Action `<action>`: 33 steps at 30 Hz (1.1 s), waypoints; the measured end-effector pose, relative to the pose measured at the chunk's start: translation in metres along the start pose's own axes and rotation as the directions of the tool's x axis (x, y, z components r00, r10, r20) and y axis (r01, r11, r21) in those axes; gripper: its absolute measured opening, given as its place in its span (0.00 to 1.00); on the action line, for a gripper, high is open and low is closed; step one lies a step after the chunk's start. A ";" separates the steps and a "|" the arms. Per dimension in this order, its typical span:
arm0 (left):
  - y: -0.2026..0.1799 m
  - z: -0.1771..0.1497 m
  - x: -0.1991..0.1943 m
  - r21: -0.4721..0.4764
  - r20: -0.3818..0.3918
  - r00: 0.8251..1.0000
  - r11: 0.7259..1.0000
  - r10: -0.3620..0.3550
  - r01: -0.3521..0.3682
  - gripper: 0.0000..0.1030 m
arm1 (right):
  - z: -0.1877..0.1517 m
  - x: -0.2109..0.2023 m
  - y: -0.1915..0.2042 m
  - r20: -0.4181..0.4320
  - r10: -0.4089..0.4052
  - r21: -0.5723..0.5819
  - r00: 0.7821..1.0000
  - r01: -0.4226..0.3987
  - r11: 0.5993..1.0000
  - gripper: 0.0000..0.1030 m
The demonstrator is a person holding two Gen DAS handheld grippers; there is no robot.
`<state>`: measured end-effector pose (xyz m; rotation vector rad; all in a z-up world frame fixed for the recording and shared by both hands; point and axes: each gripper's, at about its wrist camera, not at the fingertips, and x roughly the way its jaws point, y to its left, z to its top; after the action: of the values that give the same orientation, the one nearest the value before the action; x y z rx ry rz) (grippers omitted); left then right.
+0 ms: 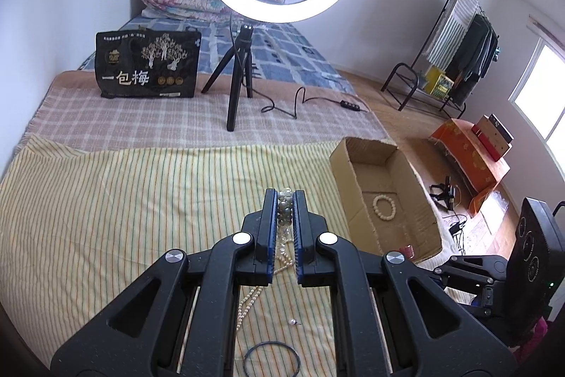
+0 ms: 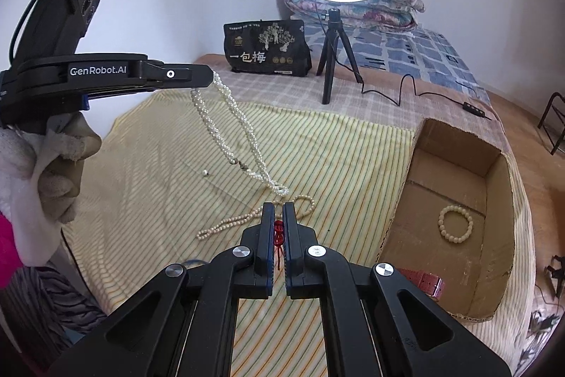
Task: Organize jewelry
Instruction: 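Lift the necklace with the left tool while the right tool carries the string to the box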
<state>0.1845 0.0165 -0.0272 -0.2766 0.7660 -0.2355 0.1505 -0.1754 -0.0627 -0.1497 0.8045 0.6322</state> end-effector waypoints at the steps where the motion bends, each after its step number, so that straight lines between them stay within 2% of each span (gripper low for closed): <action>1: -0.001 0.002 -0.003 0.001 0.007 1.000 1.000 -0.002 0.002 0.06 | 0.002 -0.001 0.000 0.006 -0.001 0.001 1.000 0.001 1.000 0.03; 16: -0.021 0.014 -0.022 0.013 0.053 0.997 0.998 -0.056 0.055 0.06 | 0.027 -0.023 -0.018 0.104 -0.025 0.041 0.994 0.021 0.999 0.03; 33: -0.088 0.037 -0.006 0.047 0.066 0.981 0.982 -0.185 0.182 0.06 | 0.041 -0.034 -0.099 0.152 -0.151 0.175 0.977 0.124 0.977 0.03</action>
<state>0.1968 -0.0581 0.0307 -0.3159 0.6663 -0.4136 0.2157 -0.2567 -0.0208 -0.0013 0.6765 0.4383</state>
